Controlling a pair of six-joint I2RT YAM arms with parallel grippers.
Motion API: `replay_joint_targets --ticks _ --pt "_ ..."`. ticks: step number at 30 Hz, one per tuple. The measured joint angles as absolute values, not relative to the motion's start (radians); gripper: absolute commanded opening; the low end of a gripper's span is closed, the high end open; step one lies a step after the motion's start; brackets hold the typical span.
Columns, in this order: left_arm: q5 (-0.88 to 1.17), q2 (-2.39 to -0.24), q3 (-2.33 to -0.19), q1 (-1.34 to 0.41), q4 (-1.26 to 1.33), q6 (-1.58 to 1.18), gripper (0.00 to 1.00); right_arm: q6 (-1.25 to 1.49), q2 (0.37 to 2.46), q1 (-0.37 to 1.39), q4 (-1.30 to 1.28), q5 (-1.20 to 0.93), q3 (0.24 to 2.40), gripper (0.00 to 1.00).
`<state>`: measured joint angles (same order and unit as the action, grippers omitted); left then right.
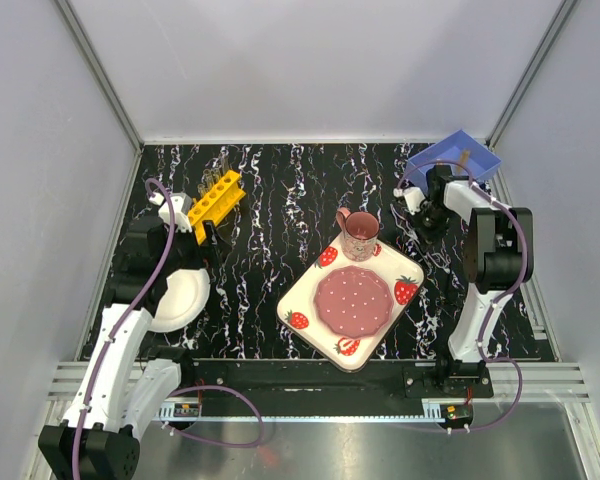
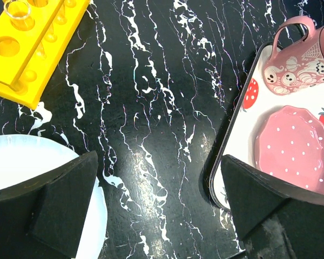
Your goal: Organize the chemistry lab equipment
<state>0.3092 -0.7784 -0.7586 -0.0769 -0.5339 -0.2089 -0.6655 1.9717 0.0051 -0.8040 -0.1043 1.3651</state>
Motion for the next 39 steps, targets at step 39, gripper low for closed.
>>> replay_joint_targets --ticks 39 --pt "0.309 -0.776 -0.758 -0.077 -0.529 -0.209 0.99 -0.371 2.345 0.045 -0.859 -0.352 1.947 0.45"
